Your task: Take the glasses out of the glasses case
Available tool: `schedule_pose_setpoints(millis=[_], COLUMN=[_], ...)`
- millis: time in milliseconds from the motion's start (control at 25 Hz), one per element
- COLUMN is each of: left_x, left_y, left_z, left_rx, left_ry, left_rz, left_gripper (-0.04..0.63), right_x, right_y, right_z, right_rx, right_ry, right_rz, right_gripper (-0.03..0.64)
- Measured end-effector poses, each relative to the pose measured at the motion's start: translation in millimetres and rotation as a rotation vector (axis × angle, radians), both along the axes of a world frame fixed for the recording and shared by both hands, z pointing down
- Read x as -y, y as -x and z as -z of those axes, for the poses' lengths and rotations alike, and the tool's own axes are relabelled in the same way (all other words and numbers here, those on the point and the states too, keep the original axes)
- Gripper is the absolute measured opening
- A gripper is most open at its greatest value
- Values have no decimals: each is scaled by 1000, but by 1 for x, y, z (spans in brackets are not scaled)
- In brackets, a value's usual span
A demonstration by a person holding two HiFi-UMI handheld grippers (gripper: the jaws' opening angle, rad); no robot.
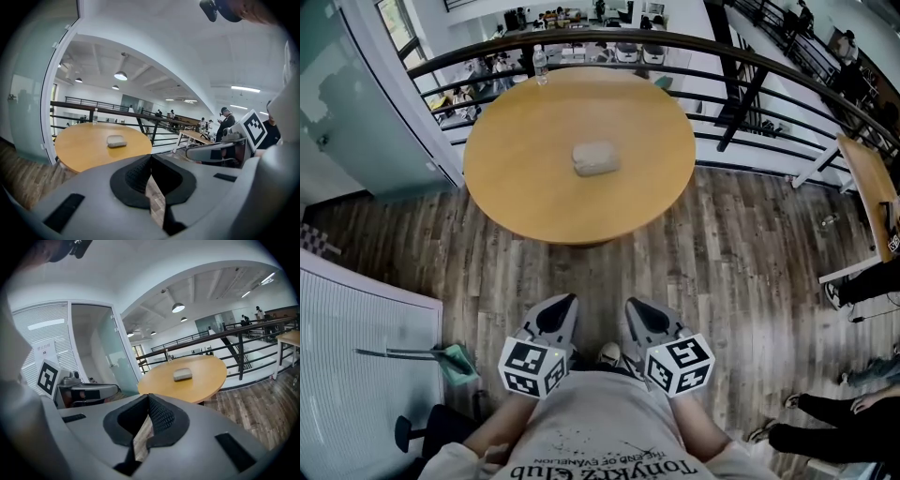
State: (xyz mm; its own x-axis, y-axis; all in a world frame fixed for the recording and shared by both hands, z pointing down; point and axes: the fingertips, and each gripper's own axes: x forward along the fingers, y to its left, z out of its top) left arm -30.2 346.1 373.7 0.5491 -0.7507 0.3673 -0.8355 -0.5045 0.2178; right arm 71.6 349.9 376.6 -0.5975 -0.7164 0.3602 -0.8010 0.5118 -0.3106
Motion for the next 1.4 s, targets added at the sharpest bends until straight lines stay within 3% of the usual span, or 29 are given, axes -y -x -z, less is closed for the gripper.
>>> schedule_pose_setpoints(millis=[520, 1000, 1400], left_x=[54, 196, 295], left_y=[6, 40, 62], left_z=[-15, -20, -10], left_rx=[-10, -14, 61], left_ry=[10, 10, -54], left_rz=[15, -16, -115], left_gripper=[25, 25, 25], right_x=[49, 187, 294], right_y=[3, 35, 54], right_z=[-15, -18, -5], right_rx=[0, -19, -46], right_ry=[20, 14, -30], right_rz=[5, -15, -119], right_gripper=[25, 25, 25])
